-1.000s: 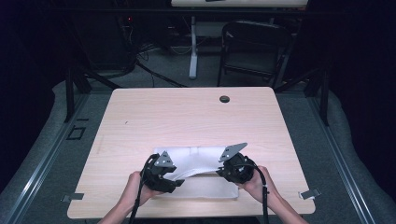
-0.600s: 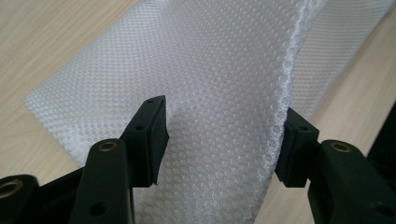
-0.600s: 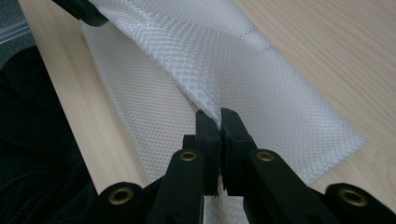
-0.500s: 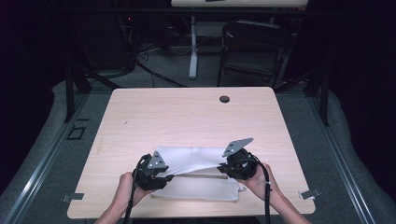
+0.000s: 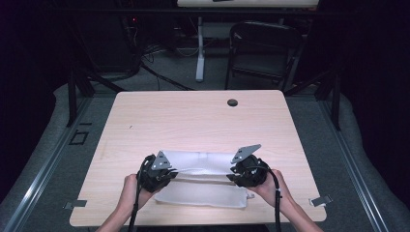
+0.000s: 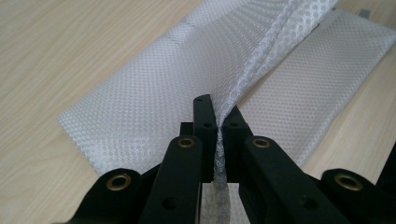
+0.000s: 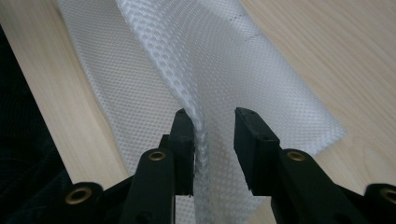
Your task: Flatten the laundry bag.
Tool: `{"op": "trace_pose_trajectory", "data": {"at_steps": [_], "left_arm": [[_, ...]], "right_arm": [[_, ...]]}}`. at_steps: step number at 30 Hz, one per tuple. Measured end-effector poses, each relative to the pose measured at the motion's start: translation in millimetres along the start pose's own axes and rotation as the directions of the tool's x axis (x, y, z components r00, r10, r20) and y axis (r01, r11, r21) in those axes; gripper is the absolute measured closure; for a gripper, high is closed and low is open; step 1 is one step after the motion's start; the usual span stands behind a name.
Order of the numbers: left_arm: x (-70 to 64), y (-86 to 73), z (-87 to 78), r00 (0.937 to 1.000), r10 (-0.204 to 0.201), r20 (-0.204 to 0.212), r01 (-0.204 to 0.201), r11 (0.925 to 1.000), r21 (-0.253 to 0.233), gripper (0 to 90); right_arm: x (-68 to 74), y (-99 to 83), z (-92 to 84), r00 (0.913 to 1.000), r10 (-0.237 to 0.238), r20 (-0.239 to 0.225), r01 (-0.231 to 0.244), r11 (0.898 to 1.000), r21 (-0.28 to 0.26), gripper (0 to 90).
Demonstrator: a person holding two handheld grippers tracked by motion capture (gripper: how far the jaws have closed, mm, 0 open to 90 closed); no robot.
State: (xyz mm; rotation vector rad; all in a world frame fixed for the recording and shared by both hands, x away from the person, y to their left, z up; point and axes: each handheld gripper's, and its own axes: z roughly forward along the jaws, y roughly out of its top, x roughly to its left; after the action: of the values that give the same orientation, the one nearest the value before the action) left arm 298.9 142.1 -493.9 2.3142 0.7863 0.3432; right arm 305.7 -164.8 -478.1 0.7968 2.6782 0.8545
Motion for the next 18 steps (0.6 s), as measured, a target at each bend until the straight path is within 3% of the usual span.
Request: {"op": "trace_pose_trajectory", "data": {"at_steps": [6,12,13,18], "left_arm": [[1.4,0.3,-7.2,0.9998,-0.022,0.003,0.022,0.9997,0.005,88.9],[4.3,1.1,-8.8,0.9991,-0.043,-0.006,0.043,0.9990,0.008,88.9],[5.1,0.9,-9.2,0.9988,-0.048,-0.007,0.048,0.9988,0.007,88.8],[4.5,2.0,-11.3,0.9987,-0.050,-0.012,0.050,0.9987,0.001,88.9]], "right_arm": [[-6.8,-6.3,-7.0,0.9995,-0.010,0.030,0.009,1.000,0.026,67.3],[-14.9,-6.4,-13.7,0.9990,-0.004,0.044,0.004,1.000,-0.009,76.0],[-14.7,-7.1,-14.3,0.9991,0.012,0.041,-0.010,0.999,-0.033,77.0],[-19.2,-8.1,-18.4,0.9984,0.036,0.043,-0.034,0.998,-0.052,80.9]]}}
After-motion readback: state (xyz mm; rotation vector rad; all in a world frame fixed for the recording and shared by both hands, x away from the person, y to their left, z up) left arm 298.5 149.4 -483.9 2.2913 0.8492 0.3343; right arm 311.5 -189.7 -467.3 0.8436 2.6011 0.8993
